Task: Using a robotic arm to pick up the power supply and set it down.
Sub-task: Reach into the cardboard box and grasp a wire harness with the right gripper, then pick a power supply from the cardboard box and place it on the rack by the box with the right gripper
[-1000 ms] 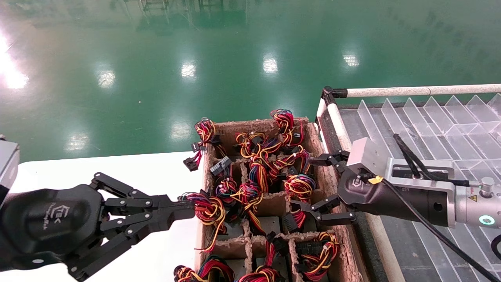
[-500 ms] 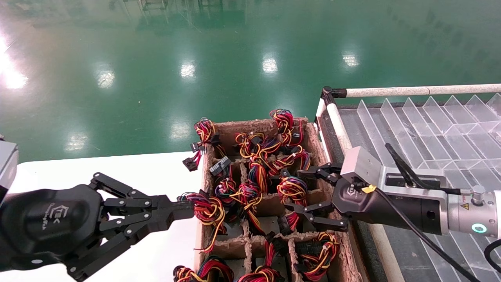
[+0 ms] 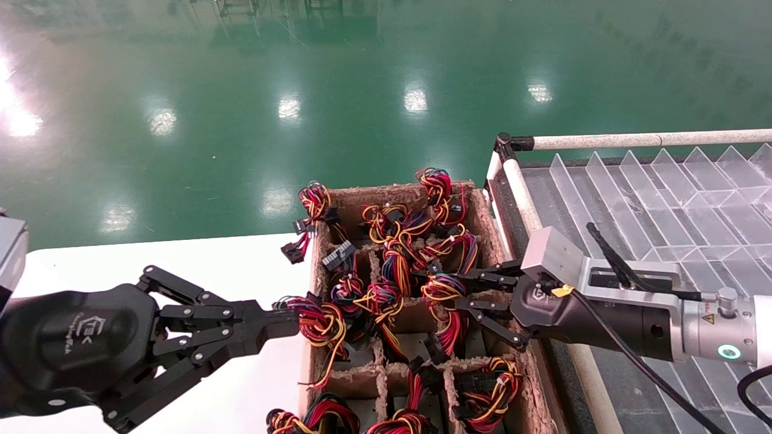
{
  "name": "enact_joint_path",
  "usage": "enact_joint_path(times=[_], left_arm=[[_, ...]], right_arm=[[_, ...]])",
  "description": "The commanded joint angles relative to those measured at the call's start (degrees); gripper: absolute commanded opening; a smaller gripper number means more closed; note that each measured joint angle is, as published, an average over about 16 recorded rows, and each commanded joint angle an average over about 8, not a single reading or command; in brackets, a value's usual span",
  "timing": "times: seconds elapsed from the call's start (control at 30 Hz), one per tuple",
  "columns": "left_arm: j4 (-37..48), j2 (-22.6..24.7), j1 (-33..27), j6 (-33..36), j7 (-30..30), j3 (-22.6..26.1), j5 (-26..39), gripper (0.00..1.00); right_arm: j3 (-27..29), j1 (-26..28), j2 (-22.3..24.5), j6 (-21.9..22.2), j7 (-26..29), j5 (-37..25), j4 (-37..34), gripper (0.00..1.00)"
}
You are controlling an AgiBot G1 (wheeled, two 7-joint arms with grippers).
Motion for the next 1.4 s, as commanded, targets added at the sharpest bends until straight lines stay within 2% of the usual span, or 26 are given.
enact_joint_path(times=[0.03, 0.37, 0.63, 0.9, 1.07, 1.4], left_arm=[[0.0, 0.0, 0.0, 0.0, 0.0, 0.0, 0.0, 0.00], [0.0, 0.0, 0.0, 0.0, 0.0, 0.0, 0.0, 0.00], [0.0, 0.0, 0.0, 0.0, 0.0, 0.0, 0.0, 0.00], [0.0, 0.0, 0.0, 0.0, 0.0, 0.0, 0.0, 0.00], [0.0, 0.0, 0.0, 0.0, 0.0, 0.0, 0.0, 0.00], [0.0, 0.0, 0.0, 0.0, 0.0, 0.0, 0.0, 0.00]], right_arm=[[0.0, -0.1, -0.1, 0.2, -0.1, -0.1, 0.1, 0.00], [0.8, 0.3, 0.8, 0.0, -0.9, 0.6, 1.4, 0.00], [2.4, 3.8, 3.5, -4.4, -5.4, 2.2, 4.9, 0.00], [3.1, 13.4, 5.8, -11.7, -13.3, -0.1, 5.8, 0.00], [2.7, 20.9, 5.5, -16.0, -15.8, -2.2, 5.8, 0.00], [2.4, 34.1, 3.1, -19.6, -19.9, -6.2, 5.8, 0.00]])
